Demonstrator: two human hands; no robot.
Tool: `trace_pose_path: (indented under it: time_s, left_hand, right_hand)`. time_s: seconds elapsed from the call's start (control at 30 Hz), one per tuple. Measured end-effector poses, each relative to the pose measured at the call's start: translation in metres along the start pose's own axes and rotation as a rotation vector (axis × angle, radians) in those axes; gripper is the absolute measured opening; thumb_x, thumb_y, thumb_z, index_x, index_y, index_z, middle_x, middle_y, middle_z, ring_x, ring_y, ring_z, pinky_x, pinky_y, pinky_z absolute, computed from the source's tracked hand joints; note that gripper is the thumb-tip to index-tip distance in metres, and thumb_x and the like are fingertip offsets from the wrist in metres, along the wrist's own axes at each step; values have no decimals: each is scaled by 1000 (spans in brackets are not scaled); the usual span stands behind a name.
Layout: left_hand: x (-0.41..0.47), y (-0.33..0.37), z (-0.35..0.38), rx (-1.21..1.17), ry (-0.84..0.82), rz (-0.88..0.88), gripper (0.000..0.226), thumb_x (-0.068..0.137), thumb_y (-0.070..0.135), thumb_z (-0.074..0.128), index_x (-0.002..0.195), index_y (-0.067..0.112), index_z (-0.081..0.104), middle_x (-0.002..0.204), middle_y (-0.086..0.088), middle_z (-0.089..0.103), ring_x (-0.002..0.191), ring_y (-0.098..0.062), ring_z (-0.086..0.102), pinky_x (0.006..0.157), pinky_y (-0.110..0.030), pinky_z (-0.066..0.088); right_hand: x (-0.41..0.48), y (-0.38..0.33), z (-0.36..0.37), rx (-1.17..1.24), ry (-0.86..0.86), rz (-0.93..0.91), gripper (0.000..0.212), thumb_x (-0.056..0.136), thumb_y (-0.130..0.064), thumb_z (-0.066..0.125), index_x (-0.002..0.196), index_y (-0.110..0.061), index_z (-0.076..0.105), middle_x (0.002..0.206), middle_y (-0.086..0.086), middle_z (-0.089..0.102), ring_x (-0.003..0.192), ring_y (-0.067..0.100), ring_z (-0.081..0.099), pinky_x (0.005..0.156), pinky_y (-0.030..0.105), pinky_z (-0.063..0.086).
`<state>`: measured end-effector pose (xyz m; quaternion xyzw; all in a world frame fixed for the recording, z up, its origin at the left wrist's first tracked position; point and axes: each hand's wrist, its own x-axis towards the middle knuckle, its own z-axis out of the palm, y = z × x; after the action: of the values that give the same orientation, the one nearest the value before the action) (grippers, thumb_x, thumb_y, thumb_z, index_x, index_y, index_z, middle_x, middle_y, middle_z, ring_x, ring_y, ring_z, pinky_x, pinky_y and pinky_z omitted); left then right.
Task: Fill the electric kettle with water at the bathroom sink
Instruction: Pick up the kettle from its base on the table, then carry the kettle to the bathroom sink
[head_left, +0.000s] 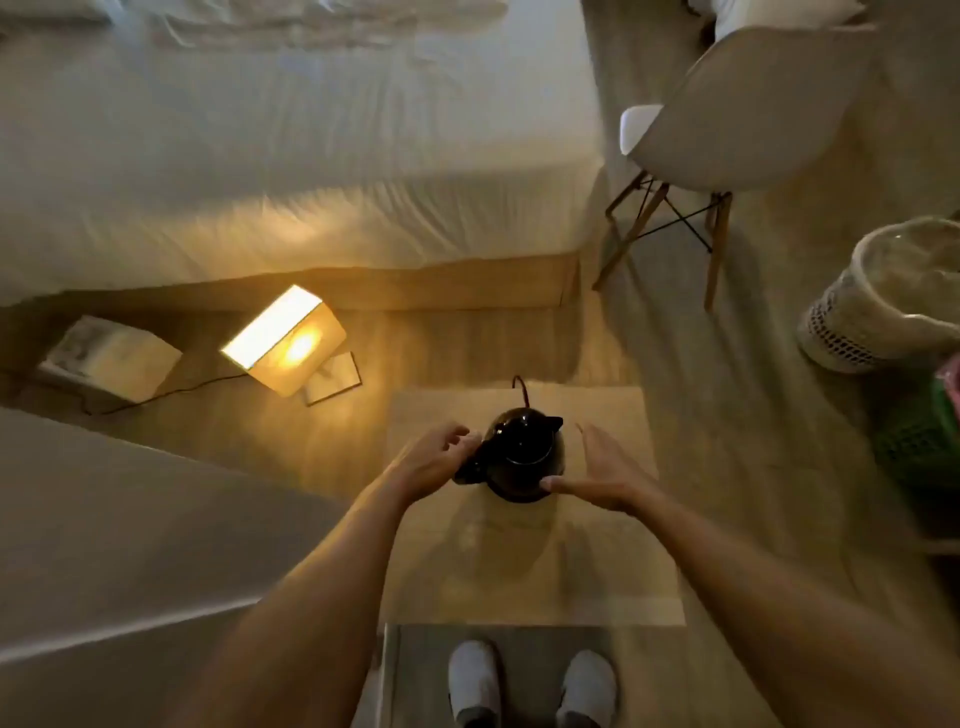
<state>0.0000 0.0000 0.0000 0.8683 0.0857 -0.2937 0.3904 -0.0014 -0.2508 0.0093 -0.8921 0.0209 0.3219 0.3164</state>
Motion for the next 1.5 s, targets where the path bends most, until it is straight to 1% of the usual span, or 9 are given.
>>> trace_pose_path:
  time_s: [0.3,0.53,0.7,0.77,0.93,1.03,1.23,1.43,1.5]
  left_hand:
    - [45,-43,40,-227,21,84,35,101,41,48,79,17,60,71,0,57,65,-12,54,55,-14,42]
    - [53,-29,57,-403,15,76,49,95,45,56,53,20,52,49,5,47,44,-7,42,49,-24,33]
    - [39,9,39,-395,189,135,51,92,43,64,47,22,50,44,9,46,42,-9,44,48,-26,36]
    - [27,34,20,-427,211,163,52,92,43,63,46,21,50,41,9,45,42,-9,44,47,-26,35]
    - [-20,128,-28,-448,215,302,54,92,40,64,44,18,53,36,10,47,33,-2,42,40,-18,33]
    - [-48,196,-50,-471,185,404,54,91,42,66,52,5,61,43,4,51,37,-6,44,41,-19,34]
    - [-124,353,-59,-464,-7,672,50,93,33,65,49,14,51,39,10,50,38,-3,47,46,-20,37]
    - [-210,492,4,-422,-219,856,63,90,42,66,33,21,49,33,5,41,26,-8,37,34,-21,29]
    - [-246,529,37,-416,-319,886,58,90,44,66,41,18,49,37,1,40,26,-9,34,33,-20,26]
  right_hand:
    - [62,22,106,450,310,-13,122,52,-40,99,152,-20,34,153,2,38,143,20,42,117,41,44]
    - [71,20,109,509,380,-35,113,56,-29,100,149,-18,39,148,-1,45,138,20,48,116,42,46]
    - [51,-4,72,536,382,-148,90,63,-36,93,134,-45,40,139,-10,56,131,10,55,112,44,50]
    - [34,-20,48,522,414,-189,94,63,-38,93,138,-50,38,141,-14,55,133,7,53,114,45,48]
    - [-27,-54,-27,415,547,-297,130,64,-51,92,164,-29,11,168,-8,23,155,17,26,126,45,31]
    - [-70,-67,-83,404,699,-348,132,64,-45,95,163,-29,10,162,-13,27,151,12,29,125,41,32]
    - [-183,-67,-199,402,985,-392,127,58,-54,93,159,-31,19,159,-5,38,150,17,38,122,44,38]
    - [-323,-12,-288,348,1265,-371,117,57,-58,90,152,-29,28,148,-20,43,142,-1,44,119,30,41]
    - [-375,14,-303,329,1366,-313,123,57,-58,92,157,-29,24,154,-10,41,146,11,42,121,42,41]
